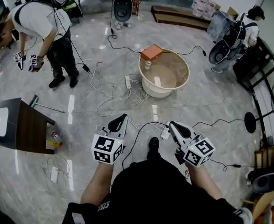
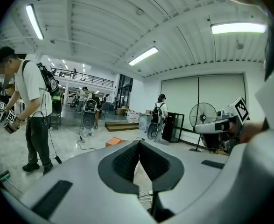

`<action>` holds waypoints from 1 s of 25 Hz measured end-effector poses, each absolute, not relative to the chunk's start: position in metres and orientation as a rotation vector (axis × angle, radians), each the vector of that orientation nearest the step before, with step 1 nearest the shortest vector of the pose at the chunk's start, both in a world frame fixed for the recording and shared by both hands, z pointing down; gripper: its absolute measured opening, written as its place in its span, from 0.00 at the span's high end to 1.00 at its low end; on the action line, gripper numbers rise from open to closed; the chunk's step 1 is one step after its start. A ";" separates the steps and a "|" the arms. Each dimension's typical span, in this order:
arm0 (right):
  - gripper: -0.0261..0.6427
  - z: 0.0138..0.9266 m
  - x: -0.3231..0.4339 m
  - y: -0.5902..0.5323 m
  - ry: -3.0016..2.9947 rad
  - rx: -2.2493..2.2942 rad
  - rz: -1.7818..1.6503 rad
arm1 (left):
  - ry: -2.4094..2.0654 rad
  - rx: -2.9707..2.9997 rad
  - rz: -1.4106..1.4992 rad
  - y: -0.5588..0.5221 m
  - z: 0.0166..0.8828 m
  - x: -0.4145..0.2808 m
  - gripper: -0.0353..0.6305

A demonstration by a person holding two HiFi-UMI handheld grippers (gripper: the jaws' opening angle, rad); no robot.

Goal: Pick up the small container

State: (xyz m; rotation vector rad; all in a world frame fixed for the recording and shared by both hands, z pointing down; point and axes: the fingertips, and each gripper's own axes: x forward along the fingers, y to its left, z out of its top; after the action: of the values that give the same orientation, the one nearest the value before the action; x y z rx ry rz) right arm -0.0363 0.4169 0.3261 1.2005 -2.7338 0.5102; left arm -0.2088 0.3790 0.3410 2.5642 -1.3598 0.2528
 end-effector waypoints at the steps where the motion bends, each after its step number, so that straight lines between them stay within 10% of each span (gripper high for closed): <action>1: 0.94 0.329 -0.034 0.410 -2.737 1.191 0.516 | -1.364 2.563 0.252 0.374 0.342 -0.206 0.92; 25: 0.94 0.362 0.104 0.179 -2.752 1.144 0.729 | -1.250 2.493 0.165 0.158 0.349 -0.048 0.92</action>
State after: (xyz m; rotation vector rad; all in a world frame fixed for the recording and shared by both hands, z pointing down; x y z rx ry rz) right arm 0.1040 0.1794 0.3622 1.1437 -2.7519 0.7291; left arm -0.0483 0.1581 0.3488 2.4929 -1.2499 0.1647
